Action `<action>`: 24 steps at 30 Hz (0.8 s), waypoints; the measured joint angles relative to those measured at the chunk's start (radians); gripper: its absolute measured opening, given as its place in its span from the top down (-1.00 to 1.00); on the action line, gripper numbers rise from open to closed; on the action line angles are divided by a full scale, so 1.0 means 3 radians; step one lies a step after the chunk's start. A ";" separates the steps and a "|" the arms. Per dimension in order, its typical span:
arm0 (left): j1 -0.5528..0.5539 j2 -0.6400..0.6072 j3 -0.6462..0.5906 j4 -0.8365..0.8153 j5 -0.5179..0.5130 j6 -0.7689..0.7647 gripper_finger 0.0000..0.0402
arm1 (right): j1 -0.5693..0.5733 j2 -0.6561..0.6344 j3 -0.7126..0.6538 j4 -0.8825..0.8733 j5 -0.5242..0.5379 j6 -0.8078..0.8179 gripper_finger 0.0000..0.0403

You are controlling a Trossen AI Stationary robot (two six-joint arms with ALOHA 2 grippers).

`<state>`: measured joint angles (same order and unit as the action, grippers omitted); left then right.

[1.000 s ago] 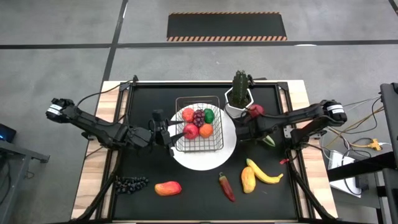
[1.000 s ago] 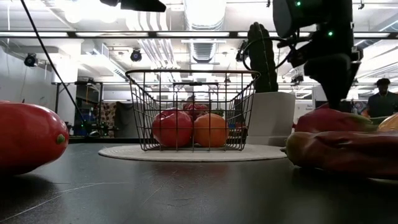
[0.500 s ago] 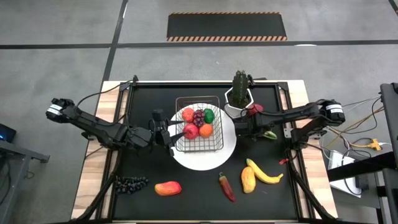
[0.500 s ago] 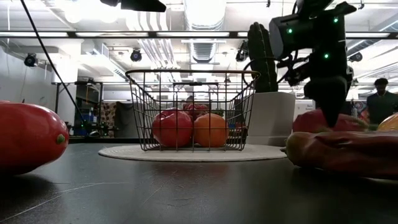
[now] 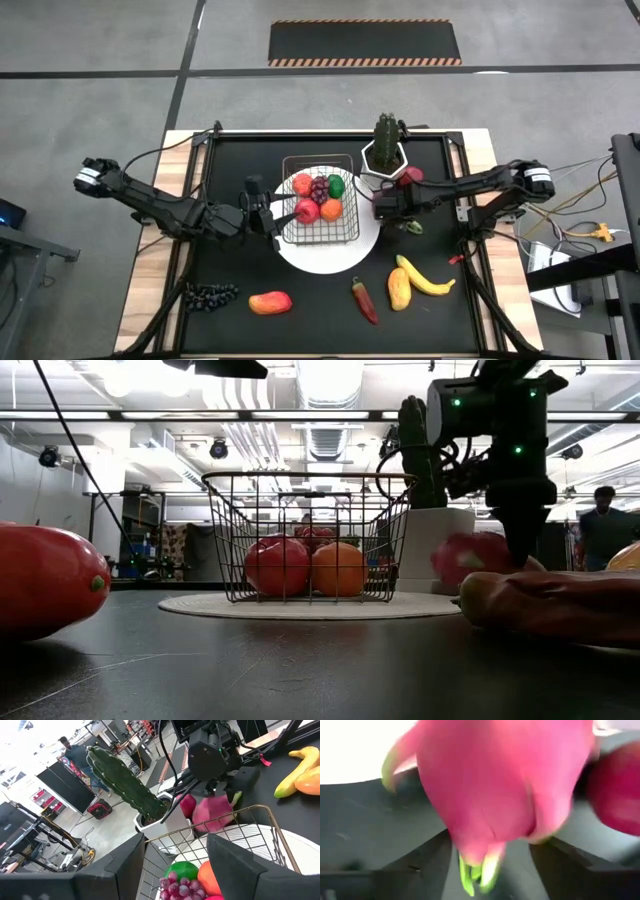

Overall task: Build produce basket
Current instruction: Put the dragon fruit into the gold wire basket

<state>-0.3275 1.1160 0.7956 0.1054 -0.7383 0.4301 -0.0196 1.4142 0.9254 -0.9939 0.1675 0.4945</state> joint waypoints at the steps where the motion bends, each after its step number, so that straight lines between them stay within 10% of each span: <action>1: 0.0000 0.0000 -0.0001 0.0010 0.0001 0.0000 0.01 | 0.0001 0.0002 -0.0001 0.0016 -0.0008 -0.0027 -0.07; 10: 0.0000 0.0000 -0.0005 0.0116 0.0006 -0.0087 0.01 | 0.0023 0.0000 -0.0003 0.0211 0.0041 -0.0141 0.86; 24: 0.0000 -0.0001 -0.0014 0.0315 0.0006 -0.0100 0.01 | 0.0354 -0.0882 -0.0003 0.0178 0.0251 -0.0093 0.95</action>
<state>-0.3275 1.1156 0.7914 0.1999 -0.7364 0.4001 0.0865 1.1495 0.9245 -0.9404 0.2429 0.4666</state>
